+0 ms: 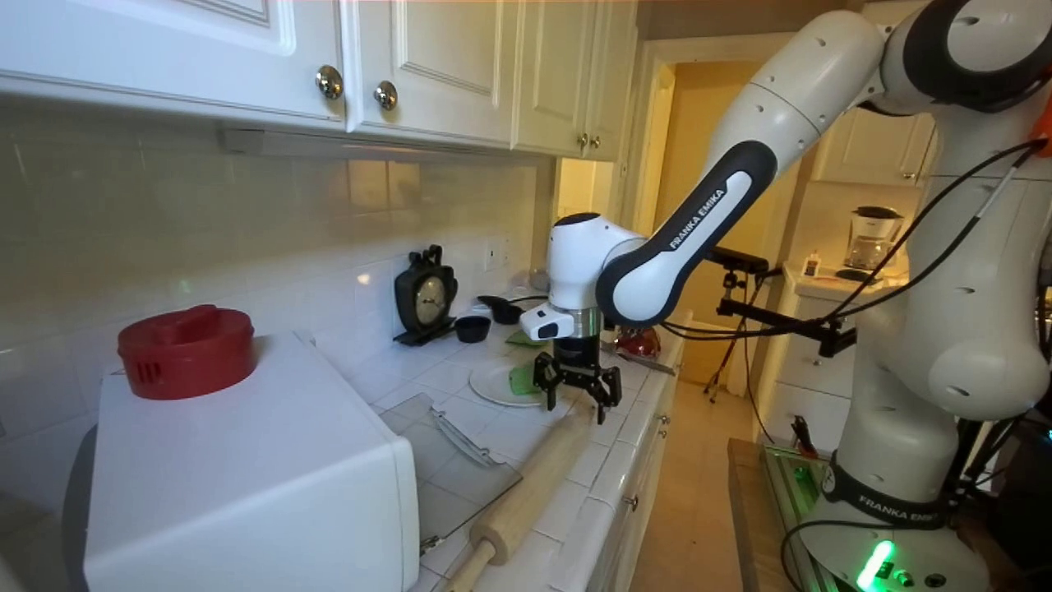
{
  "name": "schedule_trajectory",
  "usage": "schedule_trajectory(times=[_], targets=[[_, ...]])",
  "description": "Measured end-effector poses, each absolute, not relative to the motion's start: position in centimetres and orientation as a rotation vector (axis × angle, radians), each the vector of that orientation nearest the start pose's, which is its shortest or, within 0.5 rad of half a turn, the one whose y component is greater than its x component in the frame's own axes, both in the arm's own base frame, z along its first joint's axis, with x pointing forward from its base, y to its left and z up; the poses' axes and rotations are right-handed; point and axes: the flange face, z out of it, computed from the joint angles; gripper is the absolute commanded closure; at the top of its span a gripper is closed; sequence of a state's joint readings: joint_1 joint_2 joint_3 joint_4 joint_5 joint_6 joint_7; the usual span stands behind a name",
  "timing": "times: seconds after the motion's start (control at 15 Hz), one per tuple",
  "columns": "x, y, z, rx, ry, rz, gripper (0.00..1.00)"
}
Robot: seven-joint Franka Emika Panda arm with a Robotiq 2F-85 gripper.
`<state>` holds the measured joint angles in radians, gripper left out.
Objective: Move the rolling pin to the right
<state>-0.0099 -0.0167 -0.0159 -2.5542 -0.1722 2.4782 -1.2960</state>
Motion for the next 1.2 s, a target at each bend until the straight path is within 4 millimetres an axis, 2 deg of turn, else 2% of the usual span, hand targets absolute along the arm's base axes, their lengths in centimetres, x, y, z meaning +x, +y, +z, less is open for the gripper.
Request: schedule_trajectory(times=[0.27,0.47,0.8,1.2], targets=[[41.3,-1.7,26.7,-2.514,-1.964,0.208,0.00],[40.0,-3.1,27.2,-2.586,-1.925,0.194,0.00],[40.2,-5.8,27.9,-2.676,-1.949,0.176,0.00],[41.0,-5.9,27.2,-2.674,-1.973,0.142,0.00]])
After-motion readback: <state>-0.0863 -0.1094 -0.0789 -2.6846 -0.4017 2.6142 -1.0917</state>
